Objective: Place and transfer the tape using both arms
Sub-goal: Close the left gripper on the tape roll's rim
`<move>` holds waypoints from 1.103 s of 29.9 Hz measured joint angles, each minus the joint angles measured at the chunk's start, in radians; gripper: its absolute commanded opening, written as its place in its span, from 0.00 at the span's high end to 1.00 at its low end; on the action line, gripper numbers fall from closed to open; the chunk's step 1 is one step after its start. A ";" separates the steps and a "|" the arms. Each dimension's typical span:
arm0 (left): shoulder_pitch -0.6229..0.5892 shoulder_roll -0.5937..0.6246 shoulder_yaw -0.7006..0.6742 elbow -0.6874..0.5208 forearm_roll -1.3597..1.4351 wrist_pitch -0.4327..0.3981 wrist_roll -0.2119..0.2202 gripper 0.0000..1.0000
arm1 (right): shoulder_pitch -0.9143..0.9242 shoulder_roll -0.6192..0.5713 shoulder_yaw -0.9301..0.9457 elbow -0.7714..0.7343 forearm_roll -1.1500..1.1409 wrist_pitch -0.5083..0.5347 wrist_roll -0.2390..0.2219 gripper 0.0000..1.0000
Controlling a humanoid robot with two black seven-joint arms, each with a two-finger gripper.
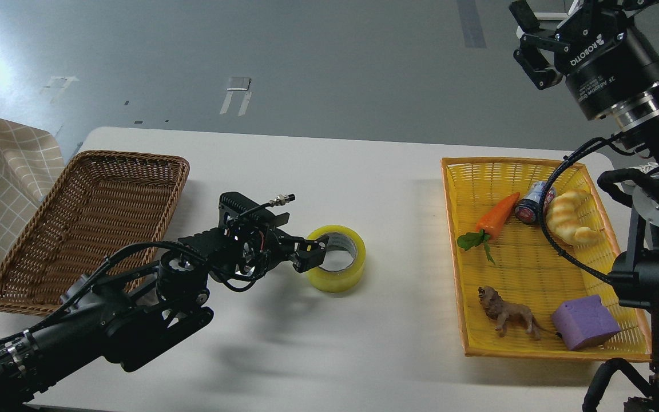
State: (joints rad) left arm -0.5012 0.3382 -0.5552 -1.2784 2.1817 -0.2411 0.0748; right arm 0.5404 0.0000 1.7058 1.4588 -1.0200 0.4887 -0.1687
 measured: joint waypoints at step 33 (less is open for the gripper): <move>-0.003 -0.007 0.005 -0.003 0.000 -0.100 0.004 0.26 | -0.054 0.000 0.001 -0.002 0.000 0.000 0.000 0.01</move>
State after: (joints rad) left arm -0.5040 0.3307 -0.5498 -1.2811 2.1817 -0.3413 0.0784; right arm 0.4863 0.0000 1.7072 1.4568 -1.0201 0.4887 -0.1686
